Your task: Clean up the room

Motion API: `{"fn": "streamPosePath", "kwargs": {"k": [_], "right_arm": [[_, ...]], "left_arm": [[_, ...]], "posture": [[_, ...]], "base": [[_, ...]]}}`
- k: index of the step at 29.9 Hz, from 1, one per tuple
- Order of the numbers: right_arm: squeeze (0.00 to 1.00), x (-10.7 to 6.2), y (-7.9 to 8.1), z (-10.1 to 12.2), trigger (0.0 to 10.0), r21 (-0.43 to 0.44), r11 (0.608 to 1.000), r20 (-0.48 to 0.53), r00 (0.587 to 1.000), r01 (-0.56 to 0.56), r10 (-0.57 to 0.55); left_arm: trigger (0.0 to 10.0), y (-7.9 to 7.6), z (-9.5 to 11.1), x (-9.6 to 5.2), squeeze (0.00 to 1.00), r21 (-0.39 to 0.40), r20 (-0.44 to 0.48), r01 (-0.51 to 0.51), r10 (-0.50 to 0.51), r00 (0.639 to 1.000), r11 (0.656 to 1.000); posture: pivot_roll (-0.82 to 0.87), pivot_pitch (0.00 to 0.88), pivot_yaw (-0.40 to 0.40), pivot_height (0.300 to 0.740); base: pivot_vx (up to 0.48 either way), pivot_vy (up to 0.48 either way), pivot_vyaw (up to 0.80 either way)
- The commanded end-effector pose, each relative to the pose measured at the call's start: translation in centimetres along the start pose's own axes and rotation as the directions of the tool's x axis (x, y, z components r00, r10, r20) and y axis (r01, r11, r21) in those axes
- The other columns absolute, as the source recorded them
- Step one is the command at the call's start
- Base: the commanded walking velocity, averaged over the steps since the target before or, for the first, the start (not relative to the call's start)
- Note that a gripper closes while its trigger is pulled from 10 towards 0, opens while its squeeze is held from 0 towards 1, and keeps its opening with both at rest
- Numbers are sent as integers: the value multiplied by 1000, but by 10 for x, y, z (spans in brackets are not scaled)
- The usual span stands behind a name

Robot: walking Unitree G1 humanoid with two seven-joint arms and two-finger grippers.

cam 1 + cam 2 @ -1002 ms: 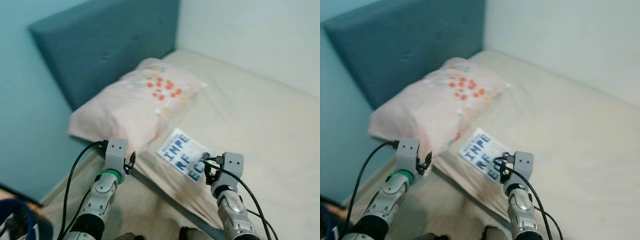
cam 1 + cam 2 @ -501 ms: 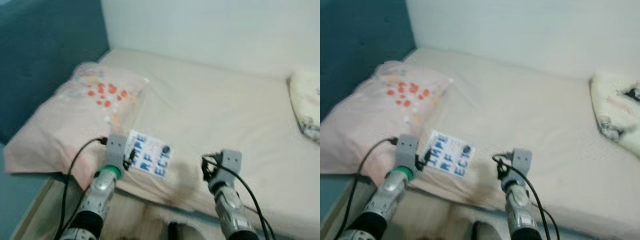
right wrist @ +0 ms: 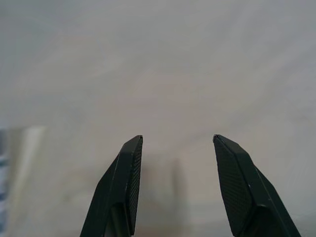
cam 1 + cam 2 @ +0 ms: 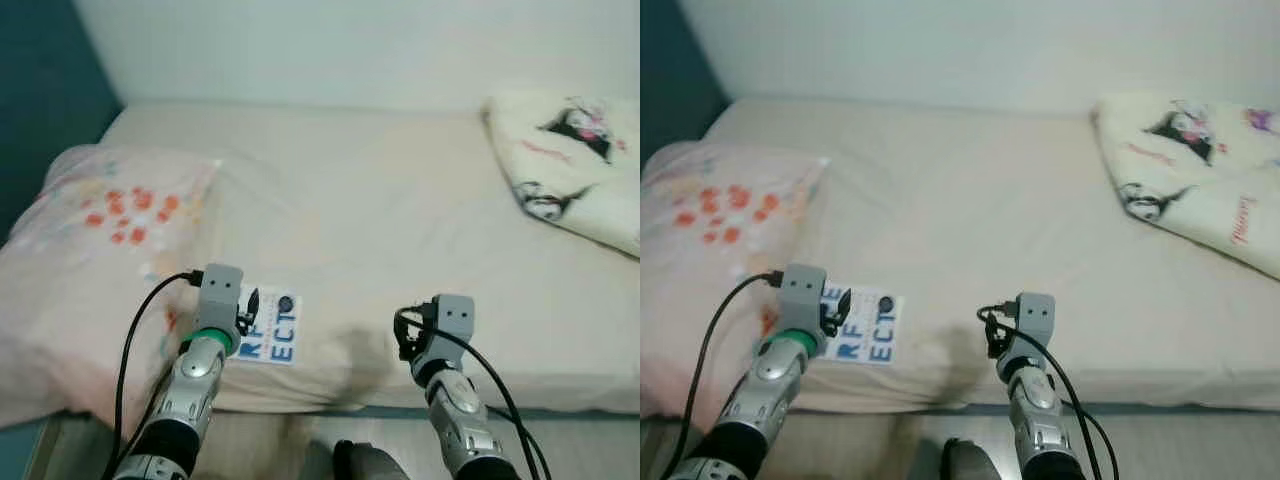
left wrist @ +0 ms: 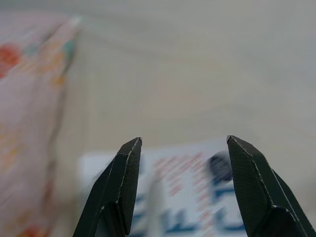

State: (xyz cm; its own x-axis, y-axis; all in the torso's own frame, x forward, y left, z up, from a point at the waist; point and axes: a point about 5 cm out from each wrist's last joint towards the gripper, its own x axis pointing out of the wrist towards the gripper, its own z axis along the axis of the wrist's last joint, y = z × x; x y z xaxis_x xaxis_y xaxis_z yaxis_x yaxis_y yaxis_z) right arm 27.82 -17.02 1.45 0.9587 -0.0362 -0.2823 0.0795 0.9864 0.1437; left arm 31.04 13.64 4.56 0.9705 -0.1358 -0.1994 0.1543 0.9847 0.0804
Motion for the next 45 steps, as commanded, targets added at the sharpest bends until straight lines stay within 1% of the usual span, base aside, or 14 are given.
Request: {"fn": "streamPosePath", "kwargs": {"k": [1, 2, 3, 7, 13, 16, 18, 22, 26, 28, 38, 45], "right_arm": [[0, 0, 0, -3, 10000, 20, 1000, -12, 1000, 3, -2], [0, 0, 0, -3, 10000, 20, 1000, -12, 1000, 3, -2], [0, 2, 3, -3, 10000, 22, 999, -29, 999, -24, 25], [0, 3, 7, -4, 10000, 35, 998, -38, 998, -43, 44], [0, 2, 8, -3, 10000, 49, 998, -30, 999, -41, 42], [0, 1, 7, -3, 10000, 48, 998, -27, 999, -34, 36], [0, 1, 7, -4, 10000, 52, 998, -26, 999, -34, 35], [0, 0, 8, -4, 10000, 51, 998, -25, 999, -35, 37], [0, 0, 7, -5, 10000, 55, 998, -29, 999, -31, 32], [0, -1, 7, -6, 10000, 55, 998, -34, 999, -29, 31], [0, -1, 7, -7, 10000, 64, 997, -63, 996, -52, 56], [0, -2, 7, -12, 10000, 43, 996, -105, 991, -74, 78]], "left_arm": [[10000, 2, -7, -4, 0, 6, -16, -3, 4, 1000, 1000], [10000, 2, -7, -4, 0, 6, -16, -3, 4, 1000, 1000], [10000, 4, -2, -2, 0, -13, 6, -8, 8, 1000, 1000], [10000, 6, 0, -1, 0, -17, 15, -11, 11, 1000, 1000], [10000, 7, -1, -2, 0, -30, 11, -15, 15, 1000, 999], [10000, 5, -3, -4, 0, -33, 8, -10, 11, 1000, 999], [10000, 1, -6, -6, 0, -54, -7, 20, -20, 1000, 998], [10000, -4, -7, -8, 0, -25, 7, 49, -49, 999, 998], [10000, -5, -9, -10, 0, -29, 0, 49, -49, 999, 998], [10000, -4, -11, -10, 0, -65, -13, 34, -35, 999, 997], [10000, -1, -10, -9, 0, -57, -13, 37, -38, 999, 998], [10000, -1, -11, -10, 0, -52, -17, 38, -39, 999, 998]], "posture": [[23, 78, 50, 735], [23, 78, 50, 735], [22, 77, 47, 735], [22, 77, 45, 735], [19, 83, 43, 735], [20, 86, 46, 735], [20, 90, 50, 735], [19, 93, 51, 735], [20, 95, 49, 735], [20, 95, 48, 735], [18, 99, 41, 735], [18, 101, 34, 735]], "base": [[0, 0, -800], [0, 0, -800], [0, 0, 0], [0, 0, 0], [0, 0, 0], [0, 0, 0], [0, -274, 0], [0, -480, 0], [0, -471, 0], [0, 0, 0], [0, 0, 0], [0, 0, 0]]}}
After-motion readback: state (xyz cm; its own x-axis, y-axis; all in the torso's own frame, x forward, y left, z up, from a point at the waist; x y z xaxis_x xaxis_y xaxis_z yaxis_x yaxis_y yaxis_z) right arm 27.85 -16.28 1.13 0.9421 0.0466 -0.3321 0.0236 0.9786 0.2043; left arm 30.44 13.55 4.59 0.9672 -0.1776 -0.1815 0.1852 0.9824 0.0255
